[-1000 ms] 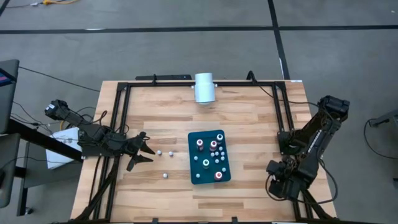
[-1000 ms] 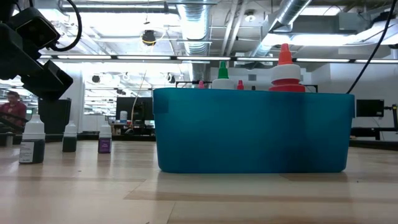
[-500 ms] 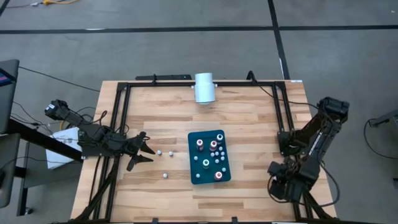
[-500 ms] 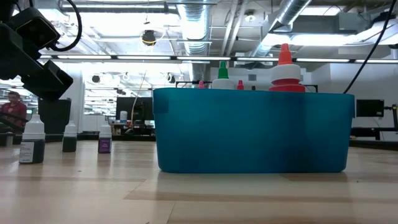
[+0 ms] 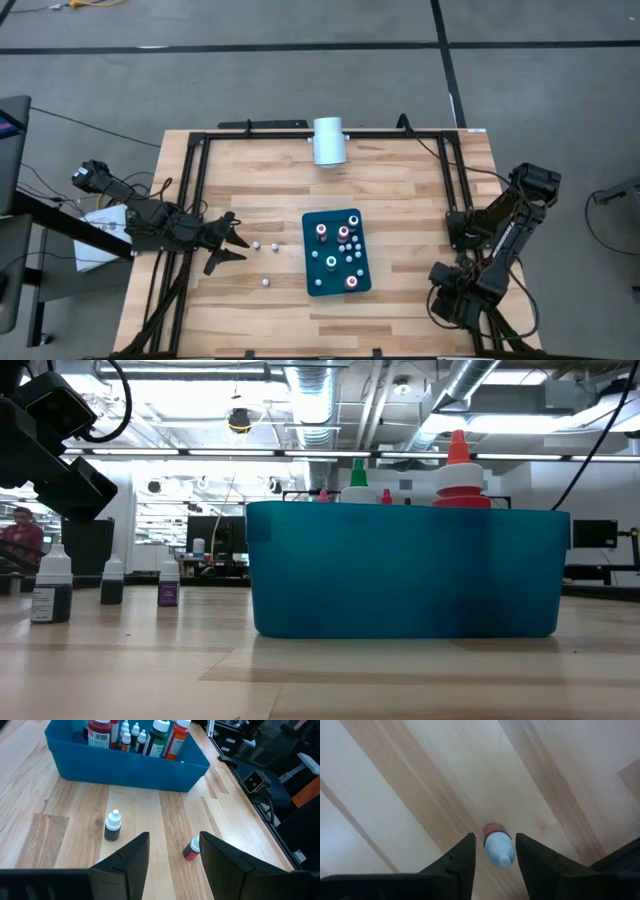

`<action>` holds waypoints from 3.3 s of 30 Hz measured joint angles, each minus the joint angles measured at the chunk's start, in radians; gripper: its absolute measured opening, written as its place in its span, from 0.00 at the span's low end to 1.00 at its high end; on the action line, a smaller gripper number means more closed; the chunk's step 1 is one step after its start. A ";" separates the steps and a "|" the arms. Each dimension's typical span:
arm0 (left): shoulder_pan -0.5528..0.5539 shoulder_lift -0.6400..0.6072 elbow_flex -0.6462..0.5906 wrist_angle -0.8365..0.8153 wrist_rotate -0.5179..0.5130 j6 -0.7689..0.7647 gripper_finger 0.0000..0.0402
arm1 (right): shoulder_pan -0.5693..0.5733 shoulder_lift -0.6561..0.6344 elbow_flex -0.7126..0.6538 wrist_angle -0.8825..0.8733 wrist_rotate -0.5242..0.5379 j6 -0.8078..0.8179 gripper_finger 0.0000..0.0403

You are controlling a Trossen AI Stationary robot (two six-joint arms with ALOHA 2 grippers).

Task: Pick & Place food coloring
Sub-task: Put the right small red food coloring bottle into the blue bin

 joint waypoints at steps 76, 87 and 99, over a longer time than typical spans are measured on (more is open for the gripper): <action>0.000 0.000 0.000 0.001 0.001 -0.003 0.41 | -0.844 -0.007 0.401 0.343 -0.133 -1.079 0.14; 0.000 0.000 0.000 0.001 0.001 -0.002 0.41 | -0.902 0.213 0.477 0.277 -0.269 -1.186 0.14; 0.000 0.000 0.000 0.000 0.001 0.000 0.41 | -0.975 0.307 0.476 0.274 -0.329 -1.239 0.14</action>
